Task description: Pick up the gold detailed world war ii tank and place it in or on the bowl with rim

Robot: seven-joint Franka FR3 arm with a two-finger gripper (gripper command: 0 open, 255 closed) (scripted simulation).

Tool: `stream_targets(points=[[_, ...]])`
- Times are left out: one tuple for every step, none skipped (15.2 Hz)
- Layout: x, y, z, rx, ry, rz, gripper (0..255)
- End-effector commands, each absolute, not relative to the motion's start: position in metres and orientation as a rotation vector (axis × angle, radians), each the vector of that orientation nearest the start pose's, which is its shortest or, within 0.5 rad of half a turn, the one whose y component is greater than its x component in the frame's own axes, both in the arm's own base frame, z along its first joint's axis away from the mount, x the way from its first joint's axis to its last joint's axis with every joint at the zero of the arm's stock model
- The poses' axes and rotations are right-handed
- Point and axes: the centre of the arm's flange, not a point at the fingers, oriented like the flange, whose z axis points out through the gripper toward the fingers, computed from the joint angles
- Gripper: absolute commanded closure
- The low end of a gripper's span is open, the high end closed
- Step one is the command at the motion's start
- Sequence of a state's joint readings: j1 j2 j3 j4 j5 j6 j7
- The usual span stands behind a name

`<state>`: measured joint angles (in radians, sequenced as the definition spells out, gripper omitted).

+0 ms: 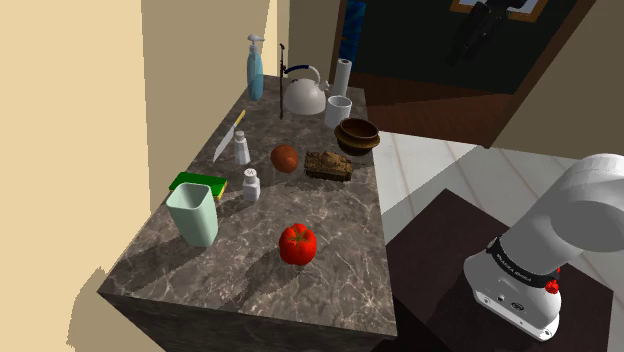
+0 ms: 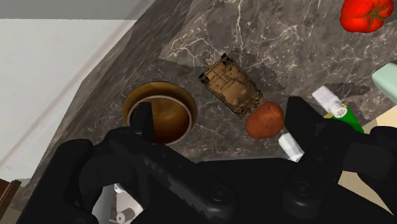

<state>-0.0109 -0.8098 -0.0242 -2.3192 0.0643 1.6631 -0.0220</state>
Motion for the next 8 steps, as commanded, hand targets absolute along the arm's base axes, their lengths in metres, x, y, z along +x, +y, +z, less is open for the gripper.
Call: stream_targets(points=[[0.31, -0.007, 0.625, -3.054, 0.012, -0.238, 0], [0.317, -0.006, 0.614, -3.052, -0.021, -0.236, 0], [0.325, -0.005, 0.603, -3.049, -0.053, -0.234, 0], [0.333, -0.004, 0.592, -3.046, -0.086, -0.233, 0], [0.34, -0.003, 0.581, -3.042, -0.119, -0.231, 0], [0.348, -0.001, 0.571, -3.038, -0.151, -0.229, 0], [0.356, 0.0, 0.56, -3.034, -0.184, -0.227, 0], [0.363, 0.002, 0.549, -3.029, -0.216, -0.225, 0]])
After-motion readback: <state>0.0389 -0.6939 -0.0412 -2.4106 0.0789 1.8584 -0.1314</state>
